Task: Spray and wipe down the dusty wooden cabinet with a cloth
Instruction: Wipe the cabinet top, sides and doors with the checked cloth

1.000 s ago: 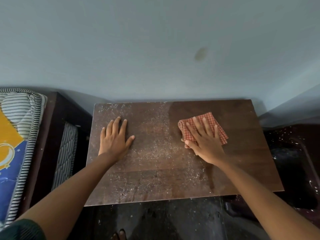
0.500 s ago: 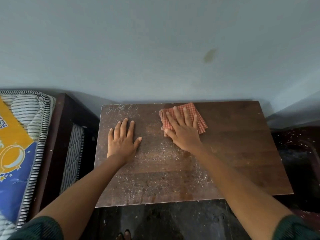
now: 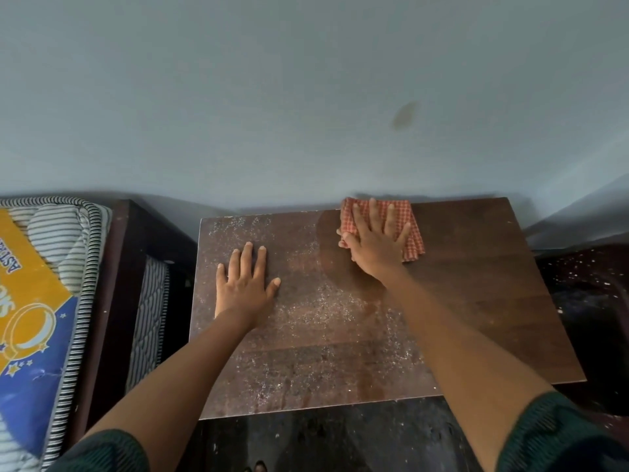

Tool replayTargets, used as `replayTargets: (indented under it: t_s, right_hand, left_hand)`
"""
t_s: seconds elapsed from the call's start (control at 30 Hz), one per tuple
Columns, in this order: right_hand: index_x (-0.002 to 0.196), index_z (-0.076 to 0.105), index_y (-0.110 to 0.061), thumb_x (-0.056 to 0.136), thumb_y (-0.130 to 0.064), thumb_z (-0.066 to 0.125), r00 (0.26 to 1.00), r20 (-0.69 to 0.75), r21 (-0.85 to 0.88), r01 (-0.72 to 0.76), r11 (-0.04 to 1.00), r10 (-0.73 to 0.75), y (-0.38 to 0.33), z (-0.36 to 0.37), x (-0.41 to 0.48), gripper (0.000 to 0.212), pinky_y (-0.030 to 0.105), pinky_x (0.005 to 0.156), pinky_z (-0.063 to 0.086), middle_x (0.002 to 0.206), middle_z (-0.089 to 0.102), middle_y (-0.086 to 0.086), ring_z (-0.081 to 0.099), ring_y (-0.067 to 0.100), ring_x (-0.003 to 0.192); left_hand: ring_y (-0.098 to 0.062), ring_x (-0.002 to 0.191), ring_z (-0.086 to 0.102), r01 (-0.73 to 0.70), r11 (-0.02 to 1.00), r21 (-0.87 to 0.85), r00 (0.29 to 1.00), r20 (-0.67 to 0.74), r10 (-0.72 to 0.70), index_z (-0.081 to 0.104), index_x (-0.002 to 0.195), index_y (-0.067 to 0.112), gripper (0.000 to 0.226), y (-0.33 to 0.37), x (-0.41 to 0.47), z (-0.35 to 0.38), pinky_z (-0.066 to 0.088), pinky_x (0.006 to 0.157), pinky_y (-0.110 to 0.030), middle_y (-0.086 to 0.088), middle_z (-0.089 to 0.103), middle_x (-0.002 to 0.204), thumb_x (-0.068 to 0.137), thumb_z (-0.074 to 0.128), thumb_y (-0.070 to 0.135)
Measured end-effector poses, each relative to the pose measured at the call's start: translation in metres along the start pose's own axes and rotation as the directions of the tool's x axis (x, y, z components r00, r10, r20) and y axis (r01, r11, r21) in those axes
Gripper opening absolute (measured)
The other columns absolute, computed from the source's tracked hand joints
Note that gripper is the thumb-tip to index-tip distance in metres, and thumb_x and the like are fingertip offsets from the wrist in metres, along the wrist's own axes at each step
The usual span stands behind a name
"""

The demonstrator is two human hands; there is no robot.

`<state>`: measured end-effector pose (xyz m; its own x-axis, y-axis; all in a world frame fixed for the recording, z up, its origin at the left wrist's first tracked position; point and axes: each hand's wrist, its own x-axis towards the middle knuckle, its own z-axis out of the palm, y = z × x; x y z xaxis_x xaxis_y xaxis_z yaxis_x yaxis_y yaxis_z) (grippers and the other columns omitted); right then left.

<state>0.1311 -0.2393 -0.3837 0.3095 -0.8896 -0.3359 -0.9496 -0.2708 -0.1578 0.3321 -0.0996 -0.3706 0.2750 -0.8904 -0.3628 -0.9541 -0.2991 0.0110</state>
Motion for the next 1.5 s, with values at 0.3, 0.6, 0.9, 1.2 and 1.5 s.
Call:
replayTargets:
  t_s: [0.3,0.6,0.9,1.2,1.5]
  right_hand:
    - [0.147,-0.005,-0.034,0.09,-0.064,-0.003,0.92,-0.018,-0.18,0.381,0.907,-0.391,0.039,0.033,-0.077,0.065,0.05,0.112,-0.015,0.157,-0.008,-0.004,-0.017,0.022,0.143]
    - [0.146,-0.017,-0.03,0.091,-0.059,0.03,1.0,-0.031,-0.098,0.0,0.995,-0.003,0.041,0.016,-0.048,0.078,0.062,0.107,-0.011,0.148,-0.034,0.0,-0.025,0.033,0.139]
    - [0.149,0.01,-0.032,0.094,-0.061,0.015,0.909,-0.083,-0.12,0.397,0.91,-0.408,0.007,0.056,-0.124,0.063,0.062,0.109,0.004,0.159,0.001,0.003,0.003,0.033,0.145]
    - [0.147,0.0,-0.035,0.084,-0.069,-0.013,0.99,-0.141,-0.057,0.021,0.998,-0.029,0.095,0.038,-0.113,0.074,0.053,0.111,-0.011,0.157,-0.011,-0.006,-0.011,0.025,0.144]
    - [0.148,-0.003,-0.034,0.087,-0.066,-0.008,0.974,-0.09,-0.071,0.202,0.977,-0.208,0.044,0.044,-0.114,0.069,0.056,0.11,-0.016,0.157,-0.012,0.001,-0.014,0.028,0.144]
  left_hand:
    - [-0.026,0.146,-0.002,0.004,1.0,0.027,0.999,0.041,-0.005,-0.008,0.148,0.021,0.067,0.0,0.002,-0.003,0.006,0.118,-0.047,-0.005,-0.009,0.158,0.095,0.016,0.053]
    - [-0.028,0.146,-0.005,0.01,0.999,0.049,0.997,0.072,-0.014,-0.011,0.147,0.02,0.067,0.002,0.002,-0.003,0.004,0.118,-0.048,-0.006,-0.012,0.158,0.095,0.014,0.052]
    - [-0.028,0.145,-0.008,0.019,0.999,0.032,0.994,0.103,-0.022,-0.011,0.148,0.021,0.068,0.002,0.005,-0.005,0.004,0.118,-0.048,-0.005,-0.014,0.157,0.094,0.016,0.053]
    - [-0.028,0.145,-0.008,0.022,0.999,0.038,0.993,0.114,-0.026,-0.011,0.148,0.021,0.068,0.002,0.004,-0.005,0.004,0.118,-0.047,-0.006,-0.014,0.157,0.094,0.015,0.053]
    - [-0.028,0.145,-0.007,0.022,0.999,0.037,0.992,0.124,-0.027,-0.01,0.148,0.021,0.069,0.003,0.005,-0.008,0.005,0.118,-0.048,-0.006,-0.013,0.157,0.094,0.017,0.054]
